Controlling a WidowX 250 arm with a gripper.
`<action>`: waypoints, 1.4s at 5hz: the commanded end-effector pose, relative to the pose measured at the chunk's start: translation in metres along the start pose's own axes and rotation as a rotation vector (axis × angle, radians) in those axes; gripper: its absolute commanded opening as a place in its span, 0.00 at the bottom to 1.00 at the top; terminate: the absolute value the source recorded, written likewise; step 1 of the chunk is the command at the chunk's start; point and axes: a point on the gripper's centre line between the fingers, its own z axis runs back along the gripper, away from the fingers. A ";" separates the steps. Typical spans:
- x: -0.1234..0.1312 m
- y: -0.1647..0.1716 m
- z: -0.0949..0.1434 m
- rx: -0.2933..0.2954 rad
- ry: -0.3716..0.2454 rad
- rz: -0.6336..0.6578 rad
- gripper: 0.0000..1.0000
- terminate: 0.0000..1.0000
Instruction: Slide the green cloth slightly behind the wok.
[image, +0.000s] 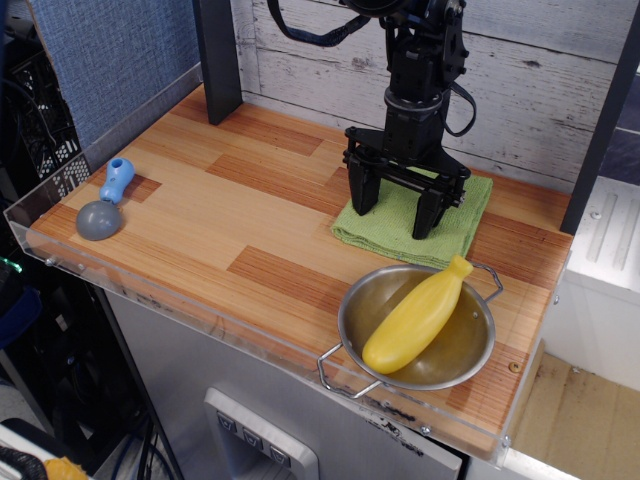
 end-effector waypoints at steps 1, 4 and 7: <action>-0.016 0.005 -0.044 0.017 0.082 -0.010 1.00 0.00; -0.038 0.092 -0.029 0.029 0.081 0.090 1.00 0.00; -0.066 0.200 -0.024 0.082 0.092 0.148 1.00 0.00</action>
